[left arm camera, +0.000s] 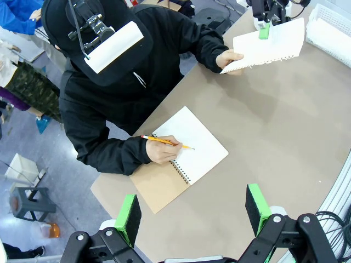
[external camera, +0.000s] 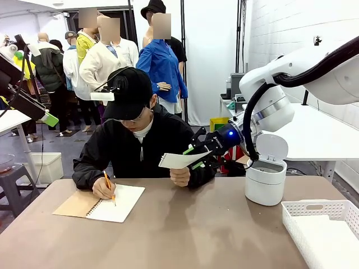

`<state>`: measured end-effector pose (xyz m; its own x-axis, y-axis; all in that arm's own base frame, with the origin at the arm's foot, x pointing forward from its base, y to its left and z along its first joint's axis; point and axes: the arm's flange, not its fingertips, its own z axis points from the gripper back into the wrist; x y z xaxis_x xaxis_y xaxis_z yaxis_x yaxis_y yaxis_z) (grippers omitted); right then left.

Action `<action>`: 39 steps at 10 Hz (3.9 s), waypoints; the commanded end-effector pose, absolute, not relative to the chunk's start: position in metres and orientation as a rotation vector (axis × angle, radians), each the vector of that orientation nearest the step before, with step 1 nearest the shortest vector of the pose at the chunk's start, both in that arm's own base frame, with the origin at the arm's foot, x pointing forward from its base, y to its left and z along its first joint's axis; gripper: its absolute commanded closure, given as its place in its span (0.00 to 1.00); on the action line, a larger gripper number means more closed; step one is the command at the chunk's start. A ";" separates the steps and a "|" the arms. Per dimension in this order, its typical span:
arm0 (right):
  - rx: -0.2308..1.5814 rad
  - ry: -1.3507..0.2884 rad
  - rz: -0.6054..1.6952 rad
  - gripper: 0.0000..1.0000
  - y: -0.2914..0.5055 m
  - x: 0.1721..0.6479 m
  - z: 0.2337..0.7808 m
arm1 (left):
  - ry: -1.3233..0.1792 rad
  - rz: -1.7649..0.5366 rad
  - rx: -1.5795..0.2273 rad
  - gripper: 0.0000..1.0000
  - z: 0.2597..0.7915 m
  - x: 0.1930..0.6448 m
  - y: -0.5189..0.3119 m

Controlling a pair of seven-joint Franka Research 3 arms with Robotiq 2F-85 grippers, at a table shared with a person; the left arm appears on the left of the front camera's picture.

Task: Sort the paper based on its condition.
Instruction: If a person hands you a paper, place it in the Organizing basket , and if it's crumpled, put it in the Trash can.

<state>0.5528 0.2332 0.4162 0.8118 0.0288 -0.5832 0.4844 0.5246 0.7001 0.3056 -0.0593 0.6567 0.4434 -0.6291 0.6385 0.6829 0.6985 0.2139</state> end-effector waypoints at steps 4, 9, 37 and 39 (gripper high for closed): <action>1.022 0.599 -0.308 1.00 0.235 0.553 0.409 | -0.757 -0.815 -0.080 0.00 0.657 0.305 -0.059; 1.029 0.597 -0.290 1.00 0.234 0.551 0.409 | -0.757 -0.815 -0.080 0.00 0.657 0.305 -0.059; 0.399 -0.287 0.266 1.00 0.069 0.437 0.590 | -0.757 -0.815 -0.080 0.00 0.657 0.305 -0.059; 0.236 -0.339 0.266 1.00 0.050 0.428 0.578 | -0.757 -0.815 -0.080 0.00 0.657 0.305 -0.059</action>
